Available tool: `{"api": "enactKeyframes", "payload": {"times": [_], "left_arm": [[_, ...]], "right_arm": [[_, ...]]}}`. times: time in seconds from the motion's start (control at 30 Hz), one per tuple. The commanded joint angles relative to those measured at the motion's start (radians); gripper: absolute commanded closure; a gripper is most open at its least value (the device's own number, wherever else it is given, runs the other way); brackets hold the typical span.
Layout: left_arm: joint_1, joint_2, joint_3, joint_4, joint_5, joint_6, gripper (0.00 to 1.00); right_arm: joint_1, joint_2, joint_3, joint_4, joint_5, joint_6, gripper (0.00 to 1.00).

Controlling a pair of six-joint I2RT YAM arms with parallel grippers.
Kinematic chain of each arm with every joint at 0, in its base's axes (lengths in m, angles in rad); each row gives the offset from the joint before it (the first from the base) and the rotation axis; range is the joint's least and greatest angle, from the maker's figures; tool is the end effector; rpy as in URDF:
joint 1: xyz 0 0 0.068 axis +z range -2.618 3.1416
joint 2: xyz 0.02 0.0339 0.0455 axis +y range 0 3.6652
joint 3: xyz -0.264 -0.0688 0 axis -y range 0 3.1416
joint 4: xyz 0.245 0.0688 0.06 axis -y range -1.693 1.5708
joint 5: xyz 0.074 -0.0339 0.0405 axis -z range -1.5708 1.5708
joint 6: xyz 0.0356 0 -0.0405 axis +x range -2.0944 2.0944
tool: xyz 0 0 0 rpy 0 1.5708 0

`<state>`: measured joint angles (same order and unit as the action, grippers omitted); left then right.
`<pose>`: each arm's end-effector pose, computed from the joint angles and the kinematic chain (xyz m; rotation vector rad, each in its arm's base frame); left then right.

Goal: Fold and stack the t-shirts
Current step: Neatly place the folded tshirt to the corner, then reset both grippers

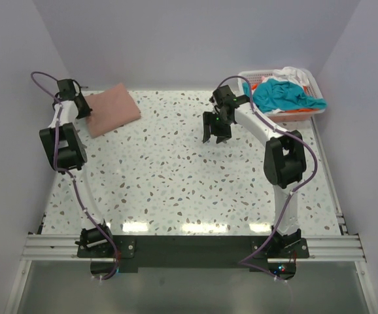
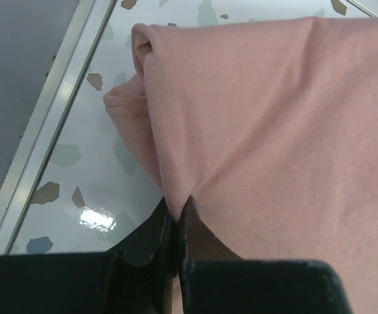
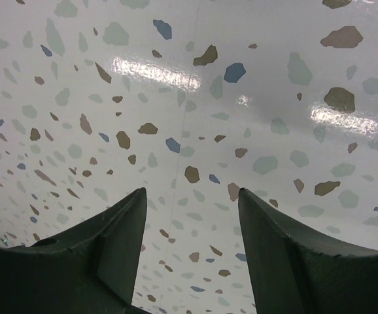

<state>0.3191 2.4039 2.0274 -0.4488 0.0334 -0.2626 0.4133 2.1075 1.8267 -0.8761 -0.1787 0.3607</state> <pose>0.5127 0.1681 0.1763 -0.6720 2.2994 -0.0135 0.4104 0.1869 0.2303 -0.1258 2.7879 0.4526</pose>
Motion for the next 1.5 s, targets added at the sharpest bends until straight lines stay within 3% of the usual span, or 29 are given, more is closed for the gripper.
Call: {"api": "enactKeyframes", "payload": {"times": [0.0, 0.57, 0.6, 0.63, 0.73, 0.8, 0.83, 0.97, 1.2, 1.47], "left_arm": [[0.037, -0.022, 0.040, 0.002, -0.016, 0.045, 1.00], [0.044, -0.124, -0.078, 0.056, -0.208, 0.040, 1.00], [0.046, -0.127, -0.078, 0.053, -0.225, 0.040, 0.95], [0.046, -0.135, -0.078, 0.053, -0.231, 0.040, 0.73], [0.046, -0.172, -0.098, 0.071, -0.256, 0.040, 0.39], [0.046, -0.212, -0.127, 0.094, -0.263, 0.043, 0.29], [0.044, -0.227, -0.151, 0.104, -0.265, 0.046, 0.13], [0.043, -0.307, -0.220, 0.139, -0.274, 0.059, 0.00], [-0.006, -0.544, -0.458, 0.239, -0.280, 0.085, 0.00], [-0.210, -0.784, -0.739, 0.262, -0.257, 0.028, 0.00]], "right_arm": [[-0.001, -0.010, 0.020, -0.017, -0.027, -0.017, 0.39], [-0.001, -0.061, -0.041, 0.009, -0.025, -0.014, 0.39], [-0.001, -0.064, -0.044, 0.011, -0.024, -0.012, 0.39], [-0.001, -0.069, -0.049, 0.015, -0.024, -0.012, 0.39], [-0.002, -0.086, -0.064, 0.032, -0.028, -0.013, 0.38], [-0.001, -0.102, -0.079, 0.051, -0.025, -0.012, 0.38], [-0.001, -0.109, -0.083, 0.060, -0.022, -0.011, 0.38], [-0.001, -0.130, -0.104, 0.080, -0.010, -0.005, 0.37], [-0.001, -0.193, -0.176, 0.141, 0.028, 0.012, 0.37], [-0.001, -0.280, -0.276, 0.232, 0.085, 0.023, 0.37]]}}
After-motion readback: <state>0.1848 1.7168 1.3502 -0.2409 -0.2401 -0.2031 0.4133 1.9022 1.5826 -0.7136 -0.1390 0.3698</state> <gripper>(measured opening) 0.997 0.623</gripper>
